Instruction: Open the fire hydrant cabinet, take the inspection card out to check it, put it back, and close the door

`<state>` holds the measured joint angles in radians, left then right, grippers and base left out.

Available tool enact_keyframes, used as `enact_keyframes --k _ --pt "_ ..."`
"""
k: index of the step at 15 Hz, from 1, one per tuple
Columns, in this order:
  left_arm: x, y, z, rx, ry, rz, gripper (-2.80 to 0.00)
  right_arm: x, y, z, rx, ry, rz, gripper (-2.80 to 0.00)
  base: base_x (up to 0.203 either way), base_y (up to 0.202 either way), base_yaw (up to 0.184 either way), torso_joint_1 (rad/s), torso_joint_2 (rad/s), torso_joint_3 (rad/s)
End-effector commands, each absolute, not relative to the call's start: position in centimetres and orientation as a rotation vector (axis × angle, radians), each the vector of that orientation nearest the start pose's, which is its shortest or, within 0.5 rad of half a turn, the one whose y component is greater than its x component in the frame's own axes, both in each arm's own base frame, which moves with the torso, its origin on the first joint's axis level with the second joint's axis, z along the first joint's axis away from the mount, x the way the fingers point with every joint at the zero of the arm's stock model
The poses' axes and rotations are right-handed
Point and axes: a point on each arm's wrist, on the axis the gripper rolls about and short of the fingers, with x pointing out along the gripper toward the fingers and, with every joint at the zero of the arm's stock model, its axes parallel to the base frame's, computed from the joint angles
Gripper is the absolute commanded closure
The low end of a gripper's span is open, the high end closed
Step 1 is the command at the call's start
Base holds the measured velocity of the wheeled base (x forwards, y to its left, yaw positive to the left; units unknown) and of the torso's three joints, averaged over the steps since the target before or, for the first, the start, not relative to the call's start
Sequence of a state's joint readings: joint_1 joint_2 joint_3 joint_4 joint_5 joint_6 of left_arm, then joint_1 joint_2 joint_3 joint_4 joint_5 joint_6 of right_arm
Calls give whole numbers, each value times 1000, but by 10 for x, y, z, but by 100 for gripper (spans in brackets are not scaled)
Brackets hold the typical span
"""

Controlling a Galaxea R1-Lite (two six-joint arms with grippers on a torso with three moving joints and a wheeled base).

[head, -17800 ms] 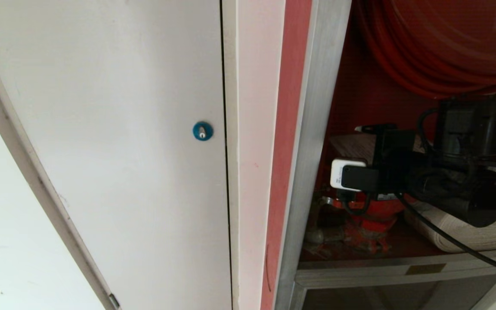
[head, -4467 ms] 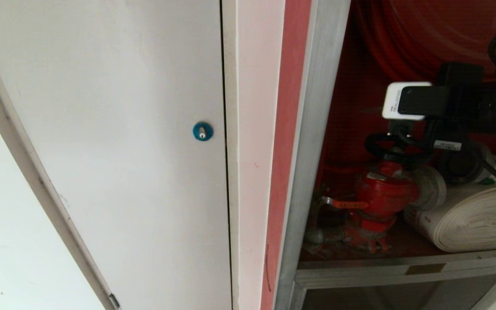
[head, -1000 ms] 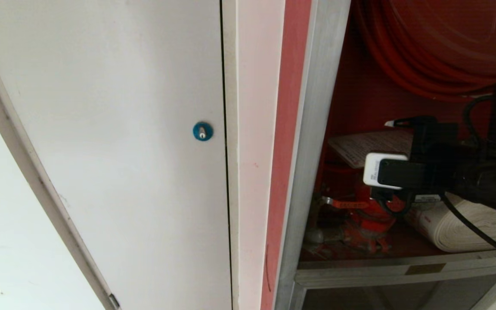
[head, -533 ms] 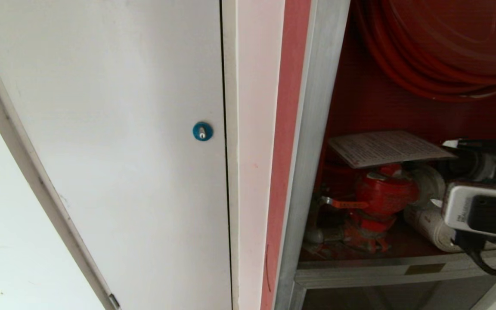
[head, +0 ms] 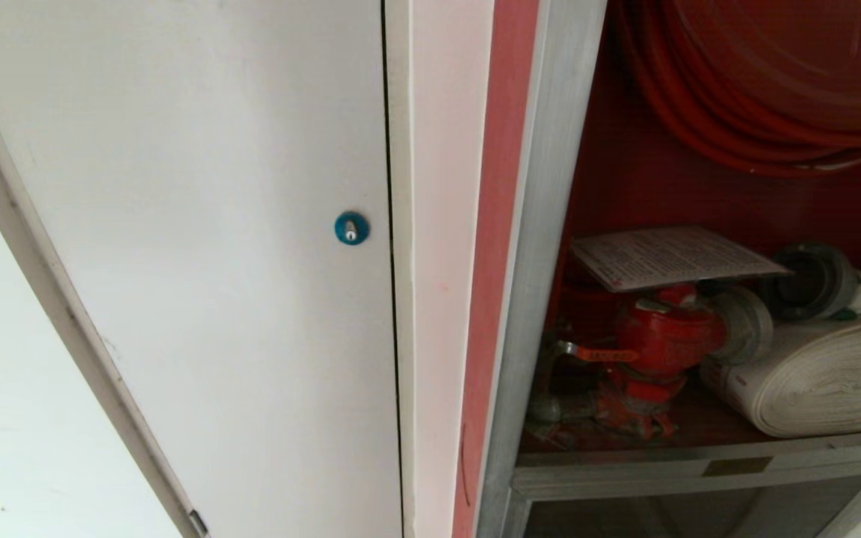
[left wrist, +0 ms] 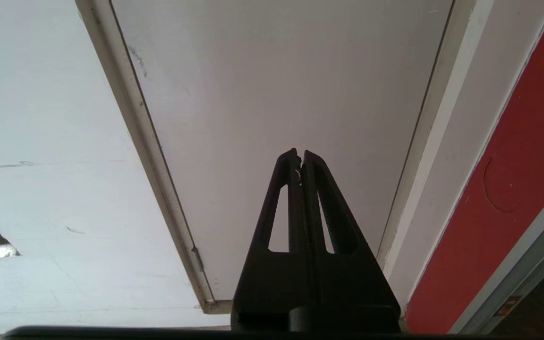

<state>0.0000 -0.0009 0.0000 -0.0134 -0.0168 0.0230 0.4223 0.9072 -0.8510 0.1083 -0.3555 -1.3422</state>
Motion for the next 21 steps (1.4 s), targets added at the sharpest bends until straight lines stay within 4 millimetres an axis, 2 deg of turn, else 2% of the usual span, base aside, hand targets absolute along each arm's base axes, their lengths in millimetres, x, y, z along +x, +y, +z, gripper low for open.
enact_keyframes --k 1,3,9,11,14,19,21 --pt "-22 0 75 23 -9 -17 0 82 28 290 -1236 72 132 0 0 0 0 0 0 0" --pt "-22 0 75 23 -9 -17 0 82 28 293 -1066 73 122 0 0 0 0 0 0 0" --pt "-22 0 75 24 -9 -17 0 79 31 304 -121 70 232 0 0 0 0 0 0 0" --pt "-22 0 75 23 -9 -17 0 70 27 309 80 52 249 0 0 0 0 0 0 0" --pt "-22 0 75 24 -9 -17 0 63 24 305 200 60 230 0 0 0 0 0 0 0" --pt "-22 0 75 23 -9 -17 0 46 15 289 207 41 180 0 0 0 0 0 0 0" --pt "-22 0 75 23 -9 -17 0 30 7 287 213 -2 160 0 0 0 0 0 0 0"
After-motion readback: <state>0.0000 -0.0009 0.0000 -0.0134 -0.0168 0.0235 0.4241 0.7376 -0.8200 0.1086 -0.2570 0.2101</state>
